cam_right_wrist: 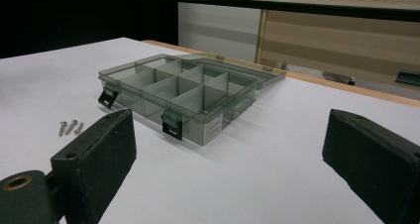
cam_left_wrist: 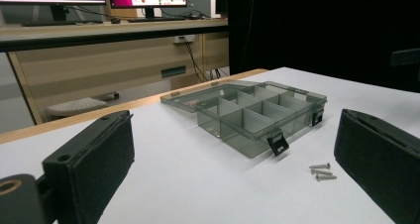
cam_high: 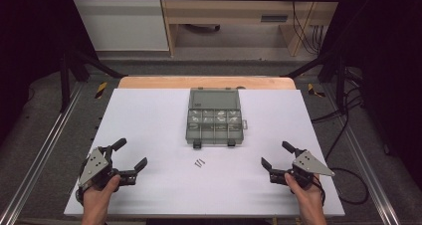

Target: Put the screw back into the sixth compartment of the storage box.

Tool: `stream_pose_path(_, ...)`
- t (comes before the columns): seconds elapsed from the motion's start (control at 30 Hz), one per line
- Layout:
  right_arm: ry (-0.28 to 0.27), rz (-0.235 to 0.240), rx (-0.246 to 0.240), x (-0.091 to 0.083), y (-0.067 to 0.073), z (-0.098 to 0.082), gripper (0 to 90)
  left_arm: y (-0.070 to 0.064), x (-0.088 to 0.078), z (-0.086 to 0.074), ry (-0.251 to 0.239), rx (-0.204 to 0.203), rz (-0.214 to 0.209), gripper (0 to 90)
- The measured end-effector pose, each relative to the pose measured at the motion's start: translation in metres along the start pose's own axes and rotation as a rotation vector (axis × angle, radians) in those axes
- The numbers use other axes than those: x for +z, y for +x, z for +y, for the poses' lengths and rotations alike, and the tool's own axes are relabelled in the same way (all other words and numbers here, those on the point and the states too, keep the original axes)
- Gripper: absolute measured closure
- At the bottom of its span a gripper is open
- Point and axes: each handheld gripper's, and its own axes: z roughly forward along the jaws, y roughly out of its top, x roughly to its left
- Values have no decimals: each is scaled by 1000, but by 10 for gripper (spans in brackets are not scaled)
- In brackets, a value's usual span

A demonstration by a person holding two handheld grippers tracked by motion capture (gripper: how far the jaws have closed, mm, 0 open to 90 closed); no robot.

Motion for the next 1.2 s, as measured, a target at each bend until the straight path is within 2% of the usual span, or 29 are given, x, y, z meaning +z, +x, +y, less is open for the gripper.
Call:
stream_pose_path(0.07, 0, 1, -3, -2, 1, 0, 73, 1, 0, 0, 7, 5, 5, 21)
stream_pose_path(0.1, 17, 0, -23, -5, 5, 0, 78, 2, -1, -2, 4, -8, 11, 21)
stream_pose_path(0.23, 40, -4, -61, -11, 11, 1, 84, 2, -4, -1, -7, -12, 22, 23)
stream_pose_path(0.3, 39, -2, -54, -13, 12, 0, 84, -1, -6, 2, -28, -6, 26, 24)
stream_pose_path(0.4, 34, -3, -48, -17, 15, 2, 86, -4, -6, 3, -30, 3, 27, 23)
stream_pose_path(0.57, 40, 9, -61, -13, 22, 5, 88, -5, -3, 1, -7, 8, 7, 22)
stream_pose_path(0.63, 64, 30, -75, -8, 27, 5, 79, -6, -2, 1, -13, 9, -1, 21)
stream_pose_path(0.8, 103, 49, -75, -4, 31, 5, 61, -7, 0, 1, -7, 14, -12, 22)
stream_pose_path(0.9, 139, 101, -94, 7, 42, 10, 61, -8, 0, 1, -3, 23, -12, 21)
stream_pose_path(1.0, 159, 142, -99, 16, 53, 14, 62, -8, 0, 1, -4, 12, -8, 21)
stream_pose_path(1.03, 181, 183, -137, 26, 63, 20, 69, -7, 1, 0, 8, 20, 5, 21)
stream_pose_path(1.07, 181, 183, -137, 26, 63, 20, 69, -7, 1, 0, 8, 20, 5, 22)
stream_pose_path(1.1, 223, 223, -157, 36, 73, 25, 64, -5, 0, 0, 10, 27, 19, 22)
stream_pose_path(1.13, 249, 232, -161, 42, 78, 27, 64, -5, -1, 0, 12, 33, 23, 22)
stream_pose_path(1.17, 249, 232, -161, 42, 78, 27, 64, -5, -1, 0, 12, 33, 23, 21)
stream_pose_path(1.2, 285, 239, -169, 48, 82, 29, 68, -4, -2, 0, 14, 35, 25, 21)
